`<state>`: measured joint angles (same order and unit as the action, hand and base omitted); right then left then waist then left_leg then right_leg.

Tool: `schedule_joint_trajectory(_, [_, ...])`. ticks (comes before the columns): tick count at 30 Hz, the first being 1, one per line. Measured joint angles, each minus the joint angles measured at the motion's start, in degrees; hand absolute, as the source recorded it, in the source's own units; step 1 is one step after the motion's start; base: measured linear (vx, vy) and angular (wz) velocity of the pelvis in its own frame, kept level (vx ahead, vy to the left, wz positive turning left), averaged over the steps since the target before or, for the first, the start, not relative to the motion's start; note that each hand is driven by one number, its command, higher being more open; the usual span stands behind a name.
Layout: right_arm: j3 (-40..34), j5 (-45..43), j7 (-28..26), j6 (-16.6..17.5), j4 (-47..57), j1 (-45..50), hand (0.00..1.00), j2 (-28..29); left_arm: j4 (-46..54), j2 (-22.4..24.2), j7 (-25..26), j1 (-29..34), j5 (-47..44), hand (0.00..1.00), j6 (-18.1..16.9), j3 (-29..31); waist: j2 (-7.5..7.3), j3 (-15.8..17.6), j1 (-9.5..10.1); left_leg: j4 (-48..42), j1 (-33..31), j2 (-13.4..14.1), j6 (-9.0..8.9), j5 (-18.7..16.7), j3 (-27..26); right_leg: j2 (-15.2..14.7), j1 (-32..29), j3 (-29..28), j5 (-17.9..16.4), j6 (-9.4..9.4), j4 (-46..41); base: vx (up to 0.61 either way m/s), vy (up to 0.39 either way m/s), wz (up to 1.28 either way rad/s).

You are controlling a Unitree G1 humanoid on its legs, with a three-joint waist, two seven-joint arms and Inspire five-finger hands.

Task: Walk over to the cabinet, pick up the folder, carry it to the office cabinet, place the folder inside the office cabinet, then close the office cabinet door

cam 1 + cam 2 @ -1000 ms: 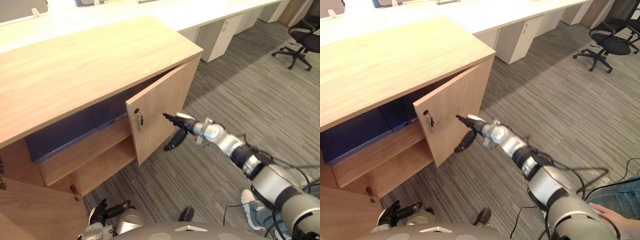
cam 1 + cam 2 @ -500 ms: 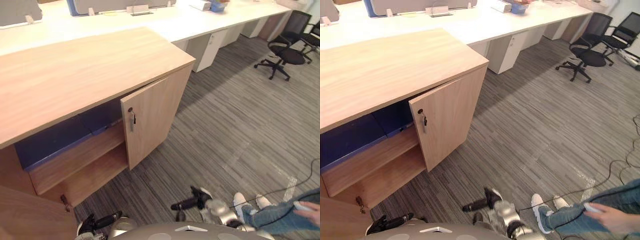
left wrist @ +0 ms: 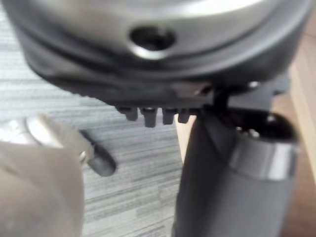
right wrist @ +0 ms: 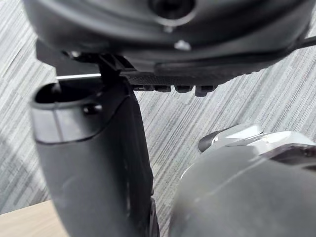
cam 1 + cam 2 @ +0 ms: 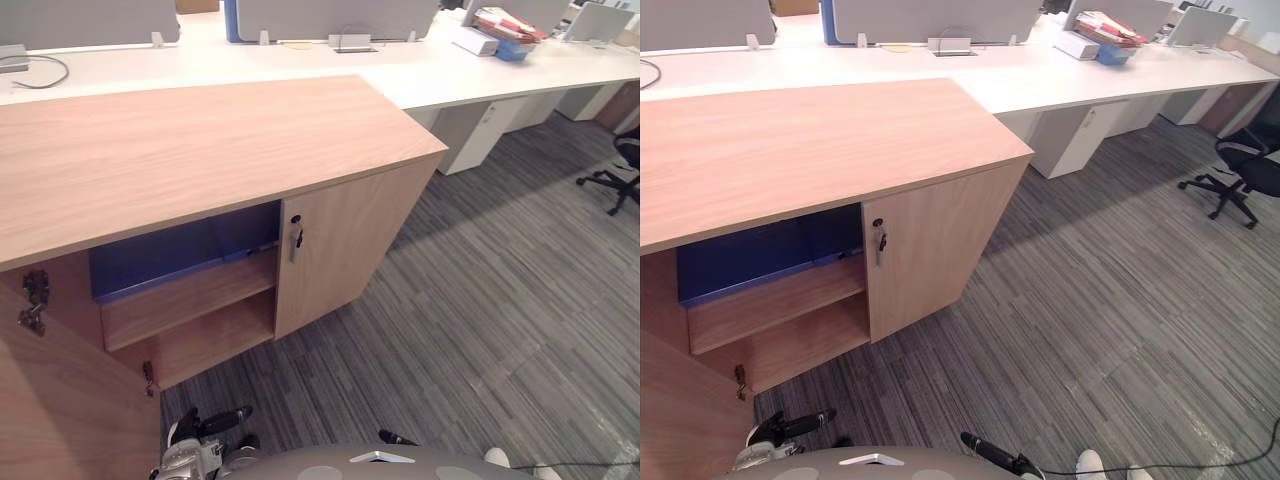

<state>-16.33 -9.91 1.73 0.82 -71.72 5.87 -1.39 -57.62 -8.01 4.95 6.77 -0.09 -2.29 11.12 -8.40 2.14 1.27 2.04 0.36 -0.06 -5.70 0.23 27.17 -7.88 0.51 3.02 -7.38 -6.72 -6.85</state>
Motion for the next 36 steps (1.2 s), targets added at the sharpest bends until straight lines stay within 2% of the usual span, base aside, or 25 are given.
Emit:
schedule_joint_trajectory(1, [-0.1,0.1,0.1,0.0,0.0,0.2,1.00,-0.3,6.1,-0.6,-1.3,3.1,-0.7,1.00,-0.5,-5.0,0.52,0.0,0.03,-0.3,-0.7,-0.4,-0.06,0.3,1.3,-0.1,0.2,0.5,-0.2,0.08,0.1,0.08,-0.002,0.54])
schedule_joint_trajectory(5, [-2.4,0.5,0.6,-0.1,0.0,0.1,1.00,-1.1,10.8,-0.9,-5.7,5.0,-2.6,1.00,-1.5,-11.2,3.16,0.0,0.29,-2.0,-2.4,-1.6,-0.31,0.5,3.6,-0.2,1.3,2.6,-0.6,0.62,0.9,0.05,0.006,0.53])
schedule_joint_trajectory(7, [-4.4,0.5,1.6,0.0,0.7,0.1,1.00,-1.1,9.1,-0.7,-7.5,4.3,-3.5,1.00,-1.3,-10.6,4.25,0.4,0.13,-3.1,-3.0,-2.0,-0.47,0.6,5.1,-0.1,2.2,4.3,-0.9,0.78,0.9,0.00,-0.002,0.46])
schedule_joint_trajectory(10, [-5.6,0.5,1.9,-0.1,1.1,0.2,1.00,-0.8,5.7,0.7,-7.7,2.3,-3.8,1.00,-1.2,-7.3,4.43,1.3,0.16,-5.7,-4.1,-2.8,-0.87,0.3,6.1,0.1,3.1,6.7,-1.3,1.13,0.6,-0.01,-0.014,0.58])
schedule_joint_trajectory(11, [-5.4,0.5,2.1,-0.1,2.2,0.1,1.00,-0.5,5.2,1.7,-7.2,1.6,-3.8,1.00,-1.1,-4.9,3.92,2.0,0.14,-8.0,-5.2,-3.6,-1.05,0.1,6.2,0.1,3.6,8.4,-1.8,1.30,-0.4,-0.05,-0.003,0.80])
schedule_joint_trajectory(13, [-5.5,0.6,2.5,0.1,4.2,0.0,1.00,0.1,5.3,2.8,-5.9,0.5,-3.8,1.00,-1.2,-1.9,3.78,4.1,0.19,-12.3,-8.3,-5.0,-0.70,0.2,3.4,-0.1,4.1,12.2,-2.3,1.57,-1.7,-0.08,0.004,1.03])
schedule_joint_trajectory(14, [-6.1,0.7,2.6,0.2,4.7,-0.3,1.00,0.3,5.5,3.7,-4.9,-0.3,-3.8,1.00,-1.2,0.3,3.90,5.4,0.04,-14.7,-10.7,-3.8,3.36,-1.2,-5.8,-0.7,4.4,15.9,-2.4,2.08,-2.4,-0.16,0.012,1.23])
schedule_joint_trajectory(15, [-7.0,1.5,2.8,0.0,5.2,-0.6,1.00,0.8,5.9,4.6,-3.7,-1.2,-4.1,1.00,-1.1,3.5,4.15,7.0,0.23,-18.3,-13.7,-0.2,6.56,-2.6,-16.3,-0.7,4.7,19.2,-2.3,2.20,-2.4,-0.17,0.001,1.25])
schedule_joint_trajectory(16, [-7.3,2.2,2.8,0.1,5.5,-0.5,1.00,0.9,5.9,5.0,-3.1,-1.8,-4.0,1.00,-1.2,4.8,3.63,7.0,0.35,-20.8,-15.4,2.3,7.63,-3.4,-22.1,-0.7,5.0,20.8,-2.3,2.22,-2.5,-0.14,0.020,1.21])
schedule_joint_trajectory(17, [-8.3,2.8,3.0,0.1,6.2,-0.5,1.00,0.9,5.8,5.5,-1.8,-2.5,-4.0,1.00,-1.2,5.6,4.45,7.5,0.30,-27.8,-17.9,7.3,8.80,-5.2,-33.5,-0.9,5.8,24.1,-2.3,2.21,-2.8,-0.04,0.088,1.19])
schedule_joint_trajectory(18, [-9.5,2.8,3.3,0.1,6.3,-0.5,1.00,0.9,4.9,5.6,-1.4,-2.3,-3.7,1.00,-1.3,5.2,5.01,7.4,0.10,-31.7,-17.5,9.9,8.67,-7.7,-40.9,-1.4,6.6,26.5,-2.5,1.83,-2.9,0.01,0.139,1.32])
schedule_joint_trajectory(19, [-10.4,2.7,3.4,0.2,6.4,-0.6,1.00,0.6,4.1,5.6,-1.3,-2.4,-3.4,1.00,-1.4,4.4,6.25,7.1,-0.12,-31.6,-17.3,10.6,8.54,-9.6,-44.8,-1.7,6.8,28.4,-3.1,1.02,-4.0,0.07,0.163,1.09])
schedule_joint_trajectory(20, [-10.7,2.7,3.6,0.1,6.0,-1.3,1.00,-0.1,4.1,6.0,-1.3,-2.6,-3.7,1.00,-1.5,4.1,7.02,7.6,0.27,-30.8,-18.1,8.4,8.84,-9.0,-43.9,-2.2,5.9,27.8,-5.0,0.57,-5.9,0.04,0.153,1.33])
schedule_joint_trajectory(21, [-11.1,2.7,3.8,-0.1,4.8,-2.1,1.00,-0.1,3.0,5.4,-1.2,-3.0,-3.1,1.00,-1.6,2.8,6.47,7.3,-0.23,-24.7,-17.2,3.8,9.80,-6.0,-40.9,-1.9,5.1,25.0,-6.8,2.94,-5.1,0.03,0.124,1.67])
schedule_joint_trajectory(22, [-11.5,2.7,3.8,-0.1,4.0,-1.7,1.00,0.7,1.5,5.0,-1.3,-3.4,-2.3,1.00,-1.5,2.5,5.53,6.7,-1.38,-19.0,-15.4,1.1,10.50,-5.5,-41.4,-2.2,5.7,23.5,-7.0,4.09,-2.4,0.00,0.078,2.02])
schedule_joint_trajectory(23, [-12.4,2.7,3.7,-0.1,3.6,-1.7,1.00,1.3,0.3,4.6,-1.3,-3.7,-2.2,1.00,-1.4,3.6,4.45,5.9,-1.58,-19.3,-15.0,1.5,10.47,-7.0,-47.5,-3.3,7.0,24.0,-4.9,4.02,0.0,0.05,0.031,1.71])
schedule_joint_trajectory(24, [-13.3,2.5,3.4,0.0,3.7,-1.8,1.00,1.0,-0.1,4.9,-1.2,-4.0,-2.2,1.00,-1.4,4.5,5.30,6.0,-1.39,-22.3,-14.8,3.7,11.01,-7.5,-50.5,-3.6,7.9,25.8,-4.1,2.00,-0.5,0.09,0.062,1.54])
schedule_joint_trajectory(25, [-14.6,2.5,3.6,-0.2,3.8,-3.4,1.00,-0.5,-1.3,5.4,-0.6,-4.1,-2.2,1.00,-1.2,4.9,7.53,6.6,-1.18,-23.8,-14.8,3.8,11.00,-7.3,-51.1,-4.1,8.9,28.5,-4.4,0.43,-3.0,0.09,0.093,0.99])
schedule_joint_trajectory(27, [-15.1,2.4,3.5,0.6,3.9,-4.7,1.00,0.2,-2.4,4.0,-0.2,-2.9,-1.4,1.00,-1.3,4.9,7.67,6.5,0.10,-21.6,-13.9,1.7,11.67,-6.4,-50.0,-5.3,9.3,30.7,-3.9,1.12,-3.4,0.08,0.127,0.63])
schedule_joint_trajectory(29, [-15.5,2.3,3.2,1.0,3.9,-6.0,1.00,1.8,-4.0,3.4,0.3,-1.7,-1.4,1.00,-1.2,4.9,7.23,6.2,0.21,-18.7,-13.4,-0.6,11.54,-4.8,-48.2,-6.2,10.3,33.1,-3.5,0.72,-3.3,0.04,0.072,0.62])
schedule_joint_trajectory(31, [-16.3,2.2,2.6,0.7,3.5,-6.6,1.00,1.8,-5.5,3.5,0.1,-0.5,-1.5,1.00,-0.8,5.2,7.20,6.1,0.32,-10.9,-10.6,-3.3,11.00,-1.5,-46.3,-6.8,10.7,34.7,-1.8,1.01,-3.3,-0.05,0.075,0.56])
schedule_joint_trajectory(33, [-16.8,2.2,2.6,0.8,3.5,-6.6,1.00,1.9,-5.9,3.7,-0.1,2.5,-1.5,1.00,-0.2,5.4,7.63,5.8,-0.10,0.1,-6.1,-4.0,9.18,0.5,-48.9,-6.5,10.7,36.3,1.5,1.65,-3.2,-0.09,0.068,0.37])
schedule_joint_trajectory(34, [-16.9,2.1,2.7,0.8,3.5,-6.4,1.00,1.9,-6.1,3.7,-0.1,3.0,-1.5,1.00,-0.1,5.4,7.87,5.6,-0.08,2.1,-5.3,-4.0,8.77,1.1,-49.2,-6.2,10.7,36.7,2.2,1.97,-3.2,-0.05,0.041,0.43])
schedule_joint_trajectory(36, [-16.8,1.8,2.7,0.8,3.7,-5.6,1.00,1.7,-6.0,3.7,-0.2,4.5,-1.5,1.00,-0.1,5.2,7.94,5.3,0.19,3.2,-5.1,-3.9,9.11,3.7,-48.8,-5.8,11.0,37.7,2.8,2.10,-3.2,-0.02,0.018,0.37])
